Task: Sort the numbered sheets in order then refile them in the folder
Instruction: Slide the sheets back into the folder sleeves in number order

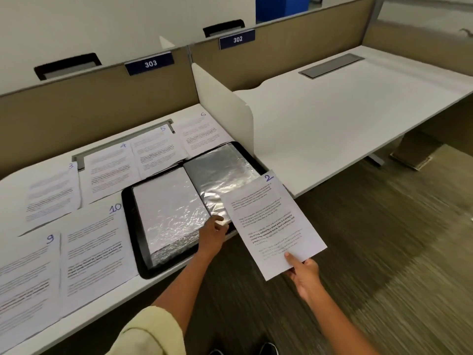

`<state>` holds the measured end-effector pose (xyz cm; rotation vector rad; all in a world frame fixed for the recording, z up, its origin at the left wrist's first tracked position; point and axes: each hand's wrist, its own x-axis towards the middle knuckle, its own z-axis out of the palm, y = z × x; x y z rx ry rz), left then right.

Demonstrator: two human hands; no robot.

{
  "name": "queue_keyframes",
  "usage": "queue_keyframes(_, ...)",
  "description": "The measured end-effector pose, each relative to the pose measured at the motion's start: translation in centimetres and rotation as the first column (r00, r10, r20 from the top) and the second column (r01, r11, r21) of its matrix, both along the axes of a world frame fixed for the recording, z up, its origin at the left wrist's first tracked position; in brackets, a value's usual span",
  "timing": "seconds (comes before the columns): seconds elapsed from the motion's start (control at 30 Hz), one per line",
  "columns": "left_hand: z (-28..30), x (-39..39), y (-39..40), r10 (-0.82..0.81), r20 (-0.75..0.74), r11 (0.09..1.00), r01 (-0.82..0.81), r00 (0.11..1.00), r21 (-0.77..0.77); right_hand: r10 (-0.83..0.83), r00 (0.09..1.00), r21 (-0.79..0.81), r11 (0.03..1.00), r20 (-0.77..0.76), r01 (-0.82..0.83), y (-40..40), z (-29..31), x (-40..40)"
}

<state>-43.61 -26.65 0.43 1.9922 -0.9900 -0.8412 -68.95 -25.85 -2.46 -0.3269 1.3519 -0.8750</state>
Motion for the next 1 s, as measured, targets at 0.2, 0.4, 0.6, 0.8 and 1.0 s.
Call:
queue_keyframes(0.2, -0.7, 1.4, -4.1, -0.189, 0.318, 0.981, 0.189, 0.929, 0.031, -0.069, 0.997, -0.006, 0.998, -0.039, 0.069, 0.5, -0.7, -2.9)
queue_keyframes(0.4, -1.6, 0.8, -6.3, -0.292, 0.377, 0.956, 0.27, 0.879, 0.112, -0.107, 0.993, -0.01, 0.994, -0.056, 0.107, 1.1, -1.0, -4.6)
queue_keyframes(0.6, -2.0, 1.6, -6.9, -0.239, 0.326, 0.971, 0.221, 0.915, 0.091, -0.133, 0.99, -0.006, 0.991, -0.051, 0.132, 1.3, -0.6, -5.4)
queue_keyframes(0.8, -1.5, 1.9, -6.7, -0.257, 0.303, 0.966, 0.252, 0.918, 0.054, -0.156, 0.988, -0.039, 0.987, -0.001, 0.155, 0.6, -0.1, -5.1)
queue_keyframes(1.0, -1.5, 2.4, -6.7, -0.228, 0.275, 0.974, 0.221, 0.934, 0.056, -0.167, 0.985, -0.065, 0.983, 0.036, 0.169, 0.3, 0.4, -4.4)
